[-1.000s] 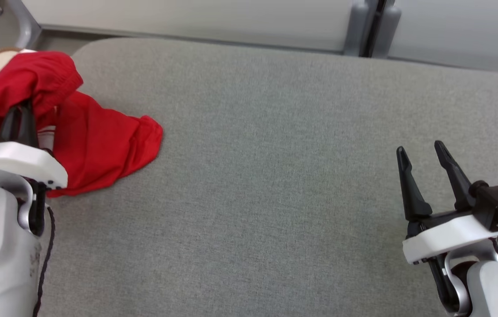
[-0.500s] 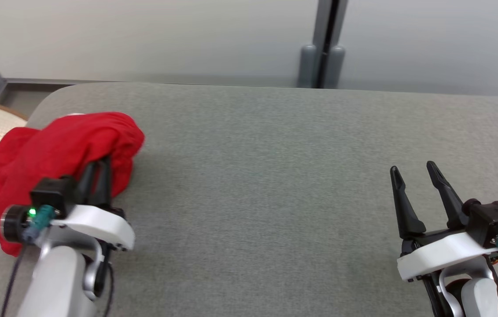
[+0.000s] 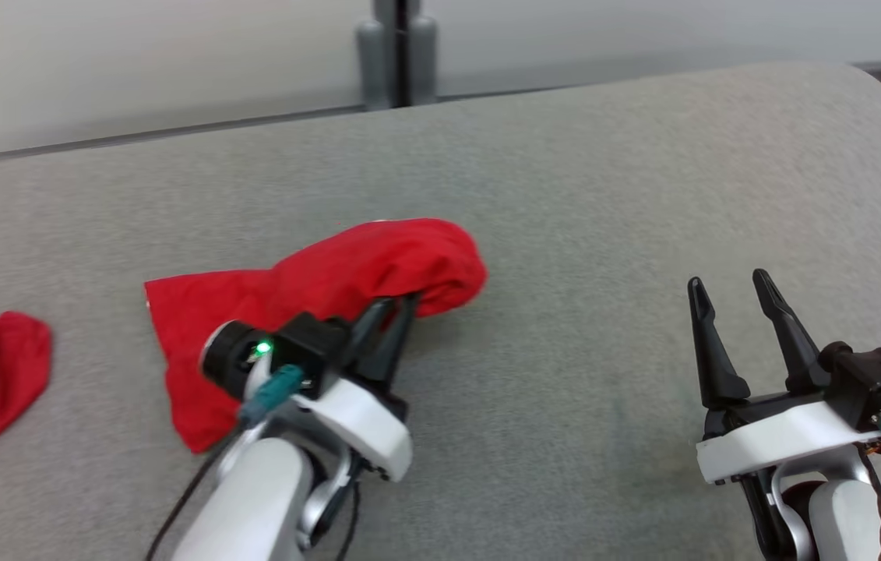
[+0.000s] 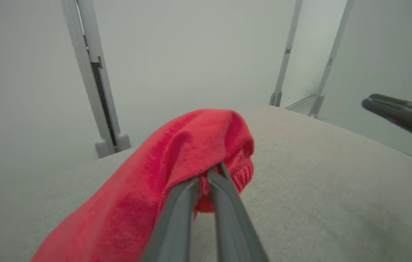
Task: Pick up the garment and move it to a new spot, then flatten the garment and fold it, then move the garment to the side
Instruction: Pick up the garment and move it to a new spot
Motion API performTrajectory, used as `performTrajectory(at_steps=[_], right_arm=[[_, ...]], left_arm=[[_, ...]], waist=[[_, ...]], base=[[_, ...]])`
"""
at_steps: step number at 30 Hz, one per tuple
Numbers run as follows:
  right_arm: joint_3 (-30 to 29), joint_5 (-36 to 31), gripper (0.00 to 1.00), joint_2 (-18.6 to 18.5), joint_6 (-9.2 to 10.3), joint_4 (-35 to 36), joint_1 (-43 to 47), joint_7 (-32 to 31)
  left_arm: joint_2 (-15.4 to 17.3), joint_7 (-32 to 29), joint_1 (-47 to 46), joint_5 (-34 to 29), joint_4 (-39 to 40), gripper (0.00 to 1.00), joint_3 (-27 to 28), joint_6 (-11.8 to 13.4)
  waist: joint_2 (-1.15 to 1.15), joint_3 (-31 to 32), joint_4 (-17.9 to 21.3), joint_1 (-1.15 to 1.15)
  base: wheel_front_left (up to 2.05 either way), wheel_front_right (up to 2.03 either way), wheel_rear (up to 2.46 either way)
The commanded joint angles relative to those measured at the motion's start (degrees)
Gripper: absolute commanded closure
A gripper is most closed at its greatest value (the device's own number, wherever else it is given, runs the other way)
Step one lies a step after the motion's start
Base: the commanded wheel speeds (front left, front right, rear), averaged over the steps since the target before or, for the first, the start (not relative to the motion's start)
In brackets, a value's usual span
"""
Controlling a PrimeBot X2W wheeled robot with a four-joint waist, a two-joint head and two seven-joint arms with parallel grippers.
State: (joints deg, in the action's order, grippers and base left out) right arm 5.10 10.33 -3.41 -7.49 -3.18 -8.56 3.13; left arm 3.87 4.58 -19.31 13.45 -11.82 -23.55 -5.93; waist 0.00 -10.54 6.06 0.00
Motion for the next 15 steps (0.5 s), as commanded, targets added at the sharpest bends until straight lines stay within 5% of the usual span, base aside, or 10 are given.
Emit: performTrajectory(at_steps=[1,13,14,15], right_arm=[[-0.2,0.28,0.0,-0.01,0.0,-0.43,-0.72,0.79],[-0.66,1.15,0.0,0.44,0.0,-2.44,-2.37,3.62],[-0.61,1.33,0.0,0.45,0.0,-2.61,-2.41,3.6],[-0.64,1.44,0.0,0.44,0.0,-2.78,-2.53,3.74]], left_arm=[[-0.06,-0.2,-1.52,-0.36,0.23,1.0,-1.61,-0.37],[-0.47,-2.76,-6.47,1.49,-7.64,1.0,-10.76,-1.24],[-0.43,-2.76,-6.66,1.68,-8.33,0.9,-11.1,-1.3],[-0.44,-2.46,-6.89,1.84,-8.74,0.54,-11.44,-1.35]], waist=[[0.0,-3.78,4.97,0.0],[0.0,-8.92,9.12,0.0],[0.0,-9.05,8.86,0.0],[0.0,-9.07,8.5,0.0]], base=[[0.0,0.0,0.0],[0.0,0.0,0.0],[0.0,0.0,0.0],[0.0,0.0,0.0]])
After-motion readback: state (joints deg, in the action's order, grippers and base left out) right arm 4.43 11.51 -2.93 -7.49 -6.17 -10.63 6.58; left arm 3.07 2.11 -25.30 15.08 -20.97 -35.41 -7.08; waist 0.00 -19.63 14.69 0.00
